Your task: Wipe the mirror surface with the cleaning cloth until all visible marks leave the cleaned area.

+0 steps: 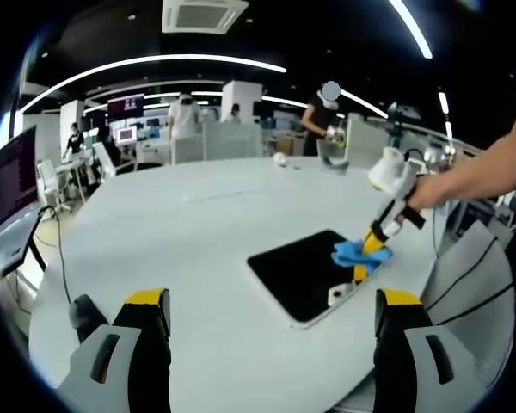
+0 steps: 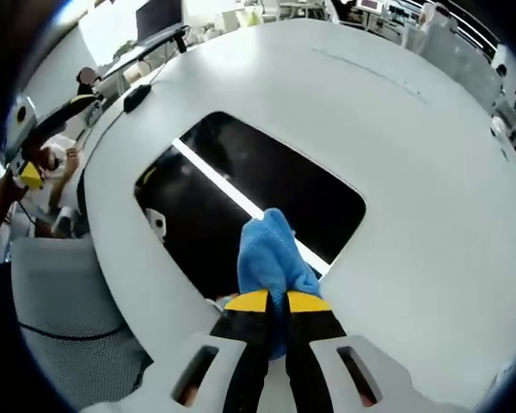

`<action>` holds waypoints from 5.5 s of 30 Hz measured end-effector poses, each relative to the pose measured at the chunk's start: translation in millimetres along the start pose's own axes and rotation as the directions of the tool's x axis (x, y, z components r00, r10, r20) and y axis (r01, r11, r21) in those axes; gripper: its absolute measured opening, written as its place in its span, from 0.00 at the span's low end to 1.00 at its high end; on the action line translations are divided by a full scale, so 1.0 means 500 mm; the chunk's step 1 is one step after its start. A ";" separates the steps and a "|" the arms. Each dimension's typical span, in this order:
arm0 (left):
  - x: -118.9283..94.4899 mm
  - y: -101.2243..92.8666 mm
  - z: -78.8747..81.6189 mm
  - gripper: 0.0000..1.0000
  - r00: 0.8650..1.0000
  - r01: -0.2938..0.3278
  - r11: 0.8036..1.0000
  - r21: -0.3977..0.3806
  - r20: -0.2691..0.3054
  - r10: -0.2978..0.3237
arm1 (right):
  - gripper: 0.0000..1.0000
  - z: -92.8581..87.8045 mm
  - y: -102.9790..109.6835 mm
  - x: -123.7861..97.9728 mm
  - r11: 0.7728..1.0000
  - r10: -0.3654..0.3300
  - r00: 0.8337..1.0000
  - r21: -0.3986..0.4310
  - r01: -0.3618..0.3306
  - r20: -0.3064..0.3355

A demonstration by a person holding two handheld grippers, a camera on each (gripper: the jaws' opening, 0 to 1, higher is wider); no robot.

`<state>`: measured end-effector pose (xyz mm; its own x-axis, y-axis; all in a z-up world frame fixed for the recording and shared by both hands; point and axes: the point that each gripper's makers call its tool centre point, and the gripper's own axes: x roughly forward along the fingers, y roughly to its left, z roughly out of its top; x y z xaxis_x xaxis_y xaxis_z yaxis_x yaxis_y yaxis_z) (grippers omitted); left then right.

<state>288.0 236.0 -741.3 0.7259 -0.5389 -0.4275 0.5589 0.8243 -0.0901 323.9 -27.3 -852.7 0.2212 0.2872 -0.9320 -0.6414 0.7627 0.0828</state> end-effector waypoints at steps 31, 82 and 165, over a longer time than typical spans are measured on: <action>0.004 -0.006 -0.013 0.99 1.000 0.007 1.000 -0.002 -0.017 -0.007 | 0.01 -0.020 0.015 -0.007 0.998 -0.022 1.000 0.053 0.022 -0.005; -0.001 0.007 -0.030 0.99 1.000 -0.006 1.000 -0.029 -0.024 0.005 | 0.01 0.079 0.135 0.040 0.996 0.046 0.999 -0.072 -0.044 0.017; -0.035 0.028 -0.041 0.99 0.999 -0.042 0.998 -0.039 -0.023 0.042 | 0.01 0.192 0.301 0.095 0.921 0.220 0.974 -0.341 -0.189 0.054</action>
<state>274.9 260.4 -753.5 0.7389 -0.5000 -0.4517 0.5117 0.8525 -0.1067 308.3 156.6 -850.6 0.1145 0.4787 -0.8705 -0.8830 0.4505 0.1316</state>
